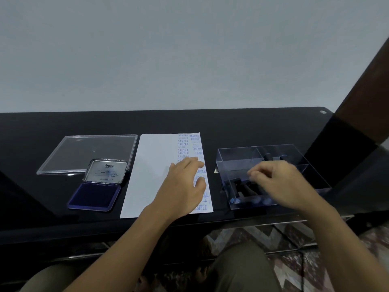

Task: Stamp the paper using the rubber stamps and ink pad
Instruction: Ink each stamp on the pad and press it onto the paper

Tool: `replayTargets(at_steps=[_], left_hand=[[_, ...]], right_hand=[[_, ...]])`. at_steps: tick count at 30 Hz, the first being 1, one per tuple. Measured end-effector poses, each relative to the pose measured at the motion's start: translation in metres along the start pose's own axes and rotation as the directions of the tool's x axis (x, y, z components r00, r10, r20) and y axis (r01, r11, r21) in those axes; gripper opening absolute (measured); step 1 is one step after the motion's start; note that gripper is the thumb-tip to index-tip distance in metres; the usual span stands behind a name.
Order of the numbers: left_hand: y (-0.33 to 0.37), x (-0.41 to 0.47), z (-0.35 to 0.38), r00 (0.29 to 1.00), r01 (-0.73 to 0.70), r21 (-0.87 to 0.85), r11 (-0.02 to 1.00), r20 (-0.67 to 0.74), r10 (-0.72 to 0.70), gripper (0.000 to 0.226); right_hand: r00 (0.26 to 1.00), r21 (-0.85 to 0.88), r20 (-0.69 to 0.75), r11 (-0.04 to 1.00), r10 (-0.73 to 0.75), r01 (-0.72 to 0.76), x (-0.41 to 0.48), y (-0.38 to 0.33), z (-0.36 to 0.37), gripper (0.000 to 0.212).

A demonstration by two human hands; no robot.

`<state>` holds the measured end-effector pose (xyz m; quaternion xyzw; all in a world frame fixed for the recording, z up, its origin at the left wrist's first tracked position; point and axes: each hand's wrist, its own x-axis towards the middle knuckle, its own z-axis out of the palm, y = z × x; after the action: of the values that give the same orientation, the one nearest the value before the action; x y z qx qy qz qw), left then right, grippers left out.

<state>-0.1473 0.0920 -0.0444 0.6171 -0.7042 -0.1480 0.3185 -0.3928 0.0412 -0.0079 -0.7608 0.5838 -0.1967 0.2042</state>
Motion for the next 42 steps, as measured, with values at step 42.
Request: replayTargets(at_steps=[42], left_hand=[[0.058, 0.093, 0.075, 0.982, -0.017, 0.047, 0.999, 0.191, 0.008, 0.053]], right_hand=[[0.922, -0.008, -0.165, 0.935, 0.350, -0.356, 0.091, 0.041, -0.034, 0.033]])
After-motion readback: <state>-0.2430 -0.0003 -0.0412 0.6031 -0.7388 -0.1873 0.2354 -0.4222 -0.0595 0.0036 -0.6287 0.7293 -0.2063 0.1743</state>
